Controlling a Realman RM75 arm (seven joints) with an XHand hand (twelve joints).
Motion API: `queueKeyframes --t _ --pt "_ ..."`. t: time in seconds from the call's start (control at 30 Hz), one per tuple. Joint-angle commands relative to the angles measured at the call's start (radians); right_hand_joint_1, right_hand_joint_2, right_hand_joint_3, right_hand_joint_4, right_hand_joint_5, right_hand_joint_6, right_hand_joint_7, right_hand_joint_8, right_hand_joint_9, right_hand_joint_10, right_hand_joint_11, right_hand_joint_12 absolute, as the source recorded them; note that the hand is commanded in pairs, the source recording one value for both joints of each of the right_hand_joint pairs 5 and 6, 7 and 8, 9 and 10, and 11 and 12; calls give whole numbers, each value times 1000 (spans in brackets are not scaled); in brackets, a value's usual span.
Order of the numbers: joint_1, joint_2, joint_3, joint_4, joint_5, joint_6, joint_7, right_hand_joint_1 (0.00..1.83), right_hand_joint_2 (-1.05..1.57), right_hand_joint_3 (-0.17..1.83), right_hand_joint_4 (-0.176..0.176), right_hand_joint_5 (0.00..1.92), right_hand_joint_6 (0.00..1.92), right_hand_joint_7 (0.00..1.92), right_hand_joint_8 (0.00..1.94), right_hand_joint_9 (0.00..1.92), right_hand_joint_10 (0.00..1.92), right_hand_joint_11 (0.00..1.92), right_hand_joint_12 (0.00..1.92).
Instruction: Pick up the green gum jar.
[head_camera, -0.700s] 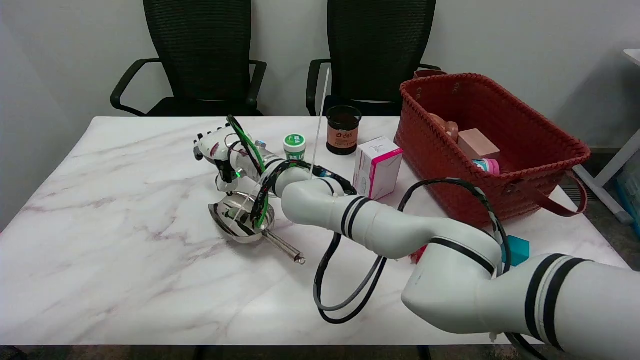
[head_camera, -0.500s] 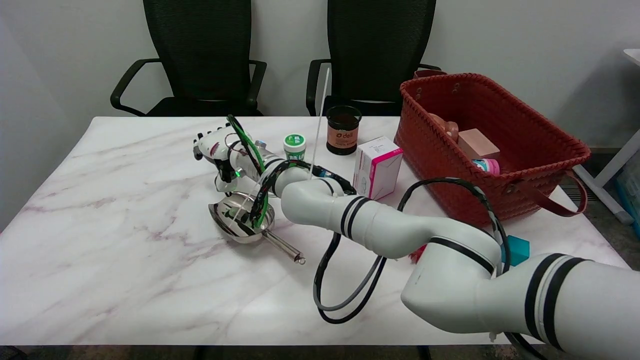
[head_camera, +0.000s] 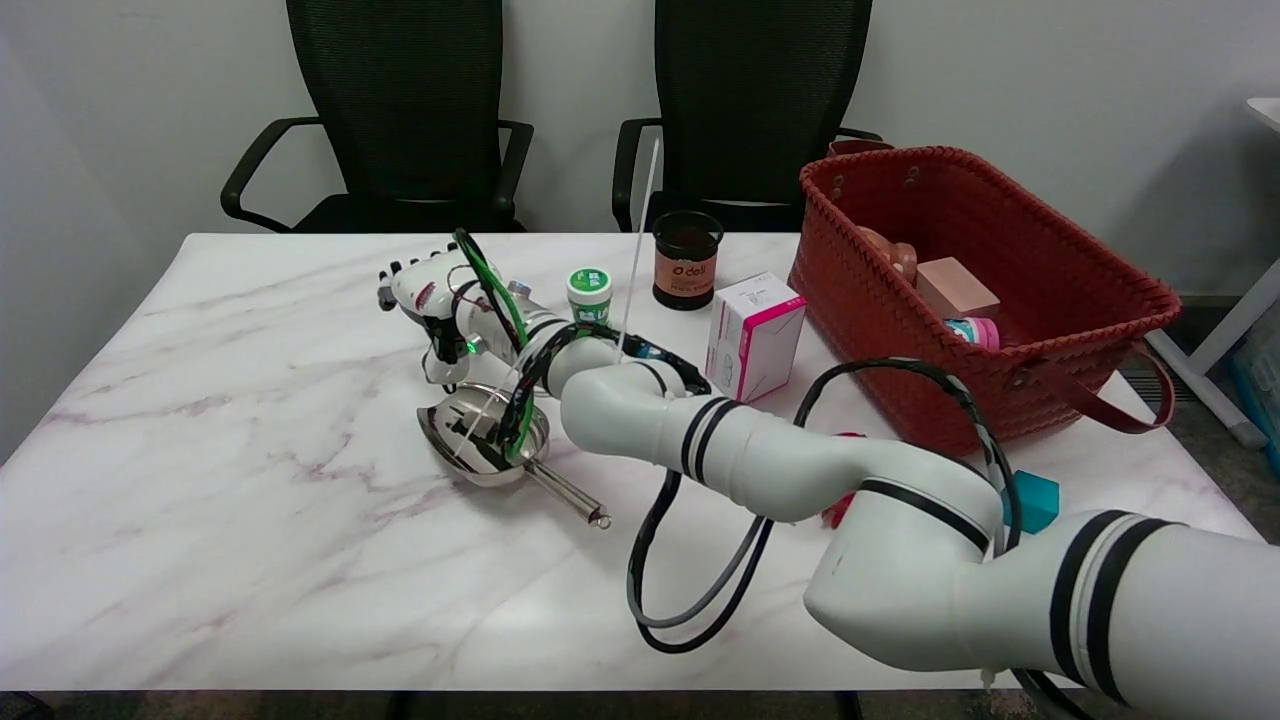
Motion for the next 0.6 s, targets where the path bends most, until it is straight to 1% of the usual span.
queueKeyframes --t 0.03,0.13,0.2,0.23,0.37,0.6 --pt "-46 2 0 58 3 45 14 1220 615 902 0 239 239 964 964 865 865 560 560" --pt "-57 7 1 76 3 48 14 1228 521 952 0 170 170 912 912 752 752 484 484" --pt "-65 11 5 90 3 60 14 1233 420 1000 0 141 141 847 847 619 619 445 445" --pt "-71 12 13 96 3 67 14 1232 385 1005 0 131 131 819 819 585 585 431 431" --pt "-90 15 37 114 3 77 11 1227 336 962 0 110 110 762 762 536 536 407 407" --pt "-134 36 95 180 3 131 14 1230 290 938 0 96 96 718 718 512 512 398 398"
